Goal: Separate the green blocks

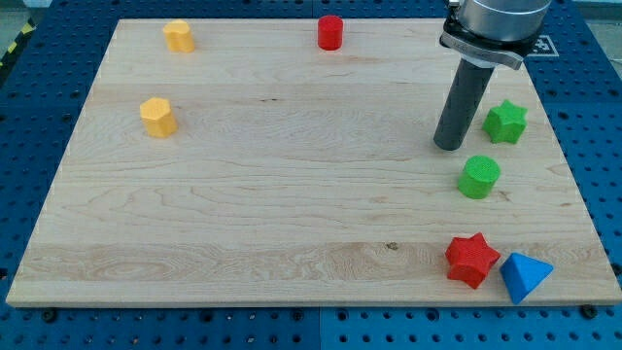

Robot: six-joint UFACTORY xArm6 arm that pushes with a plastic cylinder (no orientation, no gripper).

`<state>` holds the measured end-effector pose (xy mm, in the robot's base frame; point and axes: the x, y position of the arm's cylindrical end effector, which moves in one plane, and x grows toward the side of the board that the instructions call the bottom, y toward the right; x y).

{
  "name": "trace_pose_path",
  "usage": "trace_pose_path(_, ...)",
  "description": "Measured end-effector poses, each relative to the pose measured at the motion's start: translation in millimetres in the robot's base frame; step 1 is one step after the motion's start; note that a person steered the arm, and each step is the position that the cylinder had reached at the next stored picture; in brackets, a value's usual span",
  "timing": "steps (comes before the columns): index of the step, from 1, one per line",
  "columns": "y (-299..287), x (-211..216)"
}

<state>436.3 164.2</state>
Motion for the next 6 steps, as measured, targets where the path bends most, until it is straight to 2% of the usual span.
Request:
trace_pose_path(1, 23.7, 2.1)
trace_pose_path(3, 55.0, 42.4)
trace_pose_path(4, 53.1, 47.9)
trace_pose_path(6, 6.4, 64.5)
